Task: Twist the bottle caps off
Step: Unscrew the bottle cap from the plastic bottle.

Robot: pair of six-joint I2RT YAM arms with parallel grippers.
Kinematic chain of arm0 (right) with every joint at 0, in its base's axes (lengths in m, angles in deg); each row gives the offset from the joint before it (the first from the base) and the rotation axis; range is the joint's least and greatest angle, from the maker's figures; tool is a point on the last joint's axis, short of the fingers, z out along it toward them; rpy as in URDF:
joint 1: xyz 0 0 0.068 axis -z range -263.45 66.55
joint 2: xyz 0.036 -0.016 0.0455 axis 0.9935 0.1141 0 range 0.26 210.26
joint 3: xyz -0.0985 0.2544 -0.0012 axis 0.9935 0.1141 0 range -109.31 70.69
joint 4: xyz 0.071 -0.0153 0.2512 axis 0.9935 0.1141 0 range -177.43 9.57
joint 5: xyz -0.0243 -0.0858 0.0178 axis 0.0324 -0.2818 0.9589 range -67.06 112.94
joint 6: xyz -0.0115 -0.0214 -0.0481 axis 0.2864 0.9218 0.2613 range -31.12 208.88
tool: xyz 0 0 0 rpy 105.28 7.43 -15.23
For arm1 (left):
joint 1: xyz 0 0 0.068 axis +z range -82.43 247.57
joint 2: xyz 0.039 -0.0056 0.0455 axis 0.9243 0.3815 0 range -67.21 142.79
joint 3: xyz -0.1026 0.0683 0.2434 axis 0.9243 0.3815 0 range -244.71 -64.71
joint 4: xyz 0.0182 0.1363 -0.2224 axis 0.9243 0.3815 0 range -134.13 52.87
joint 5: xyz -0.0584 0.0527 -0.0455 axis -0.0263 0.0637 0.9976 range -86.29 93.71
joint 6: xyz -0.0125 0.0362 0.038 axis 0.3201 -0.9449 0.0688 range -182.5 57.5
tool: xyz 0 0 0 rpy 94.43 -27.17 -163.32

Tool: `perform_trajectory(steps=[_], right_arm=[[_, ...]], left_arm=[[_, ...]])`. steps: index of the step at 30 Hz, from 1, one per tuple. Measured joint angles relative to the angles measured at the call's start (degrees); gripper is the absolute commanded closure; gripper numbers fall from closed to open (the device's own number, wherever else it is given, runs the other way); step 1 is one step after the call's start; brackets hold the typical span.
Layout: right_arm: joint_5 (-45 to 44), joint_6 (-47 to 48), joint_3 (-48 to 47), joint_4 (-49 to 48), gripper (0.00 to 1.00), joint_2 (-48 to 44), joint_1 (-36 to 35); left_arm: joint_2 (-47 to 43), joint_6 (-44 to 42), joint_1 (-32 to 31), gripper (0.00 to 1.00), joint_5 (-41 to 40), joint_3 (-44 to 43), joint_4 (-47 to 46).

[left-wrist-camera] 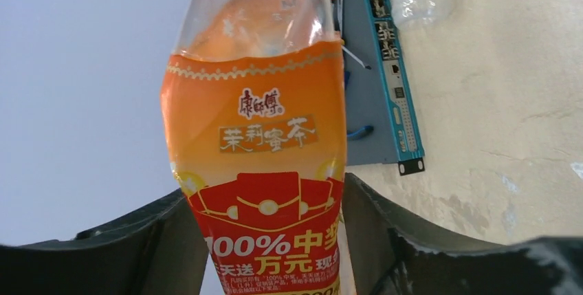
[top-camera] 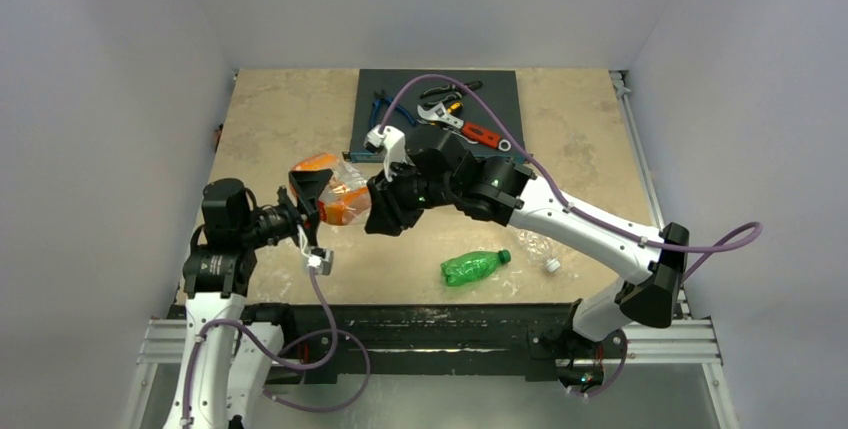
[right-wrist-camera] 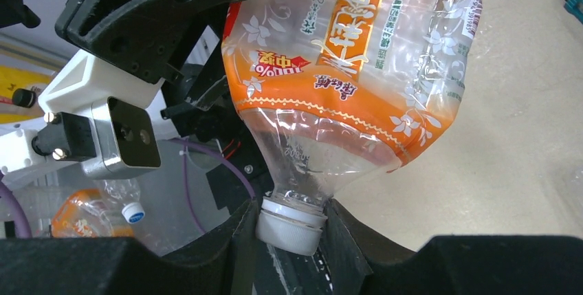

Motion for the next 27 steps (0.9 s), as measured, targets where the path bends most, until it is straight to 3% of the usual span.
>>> perform_trajectory(steps=[3,6,11,14,20,27], right_arm=[[0.76,-0.02,0.00,-0.02,0.88,0.00,0.02],[0.98,0.24,-0.13,-0.11,0.82,0.02,0.11],[0.13,0.04,-2.27,0.87,0.26,0.76,0.68],[-4.13,-0.76,-5.97,1.49,0.13,2.25,0.81],[-16.92,-2.27,-12.66,0.09,0.16,3.08,1.33],[-25.75,-3.61,-14.43,-5.62,0.37,3.02,1.55]], left_arm=[[-1.25,3.63,0.00,0.70,0.61,1.36,-4.33],[-1.38,6.10,0.00,0.80,0.76,1.44,-5.73],[-1.33,10.34,0.13,0.85,0.63,1.81,-7.89],[-1.07,18.01,0.09,0.85,0.96,1.81,-10.58],[5.42,50.18,0.09,0.91,-1.16,-1.09,-18.53],[11.45,77.40,-0.74,0.93,-4.42,-3.61,-22.69]])
